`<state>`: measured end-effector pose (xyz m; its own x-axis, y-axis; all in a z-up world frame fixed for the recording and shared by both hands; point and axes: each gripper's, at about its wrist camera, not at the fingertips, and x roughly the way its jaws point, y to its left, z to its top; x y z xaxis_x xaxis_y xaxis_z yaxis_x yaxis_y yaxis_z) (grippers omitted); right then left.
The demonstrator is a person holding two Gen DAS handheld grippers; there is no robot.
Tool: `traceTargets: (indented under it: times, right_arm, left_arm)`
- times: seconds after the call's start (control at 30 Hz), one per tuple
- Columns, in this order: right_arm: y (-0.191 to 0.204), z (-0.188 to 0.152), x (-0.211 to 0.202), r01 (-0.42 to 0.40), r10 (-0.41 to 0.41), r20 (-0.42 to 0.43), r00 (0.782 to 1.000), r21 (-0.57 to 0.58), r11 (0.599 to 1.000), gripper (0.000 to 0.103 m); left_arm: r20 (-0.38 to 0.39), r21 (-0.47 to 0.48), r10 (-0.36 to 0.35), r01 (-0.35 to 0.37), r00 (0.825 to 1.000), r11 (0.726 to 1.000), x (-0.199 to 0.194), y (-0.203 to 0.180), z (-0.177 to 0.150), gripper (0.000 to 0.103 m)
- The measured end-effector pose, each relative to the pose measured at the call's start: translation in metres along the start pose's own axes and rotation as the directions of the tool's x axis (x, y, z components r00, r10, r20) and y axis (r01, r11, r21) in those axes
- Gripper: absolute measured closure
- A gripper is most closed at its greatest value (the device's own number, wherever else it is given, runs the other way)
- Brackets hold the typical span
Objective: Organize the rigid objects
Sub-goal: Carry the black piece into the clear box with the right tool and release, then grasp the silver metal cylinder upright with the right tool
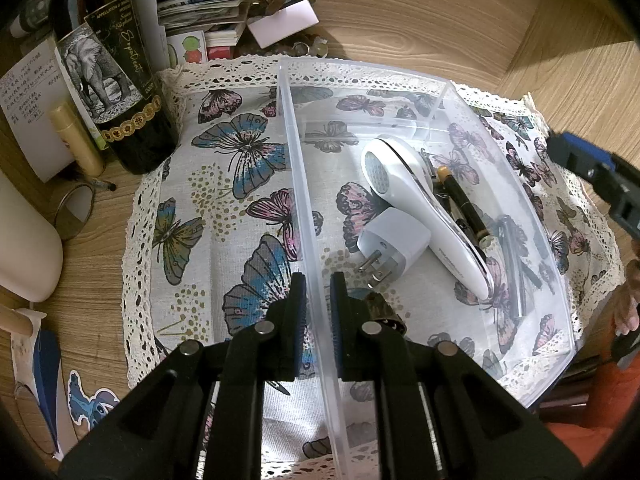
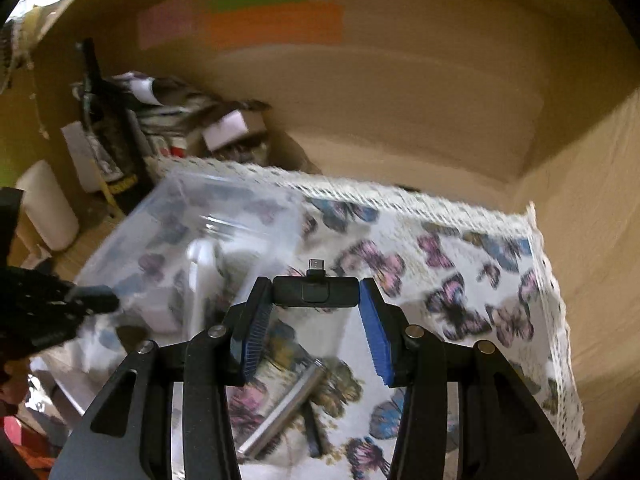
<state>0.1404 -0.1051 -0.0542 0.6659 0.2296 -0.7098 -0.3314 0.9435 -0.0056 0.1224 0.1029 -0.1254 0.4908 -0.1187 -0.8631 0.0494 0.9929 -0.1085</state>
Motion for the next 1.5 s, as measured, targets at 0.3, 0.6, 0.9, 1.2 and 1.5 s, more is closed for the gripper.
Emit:
traceTargets:
  times: [0.3, 0.6, 0.9, 1.2, 1.5]
  right_arm:
    - [0.040, 0.008, 0.010, -0.074, 0.075, 0.002, 0.997, -0.100, 0.992, 0.062]
    - [0.054, 0.001, 0.036, -0.105, 0.097, -0.069, 0.993, -0.117, 0.988, 0.061]
    - [0.056, 0.004, 0.032, -0.112, 0.104, -0.076, 0.992, -0.121, 0.986, 0.061]
    - [0.024, 0.006, 0.007, -0.037, 0.036, -0.021, 0.999, -0.051, 0.998, 0.059]
    - [-0.014, -0.028, 0.023, 0.025, -0.018, -0.136, 0.990, 0.048, 0.999, 0.059]
  left_arm:
    - [0.000, 0.001, 0.000, 0.000, 1.000, 1.000, 0.000, 0.000, 0.000, 0.093]
    - [0.000, 0.000, 0.000, 0.000, 1.000, 1.000, 0.000, 0.000, 0.000, 0.093]
    - [0.001, -0.001, -0.001, 0.001, 1.000, 1.000, 0.000, 0.000, 0.000, 0.093]
    - [0.002, 0.000, -0.001, 0.001, 1.000, 1.000, 0.000, -0.001, 0.000, 0.093]
    - [0.005, -0.003, -0.006, 0.006, 1.000, 1.000, 0.000, -0.004, 0.000, 0.093]
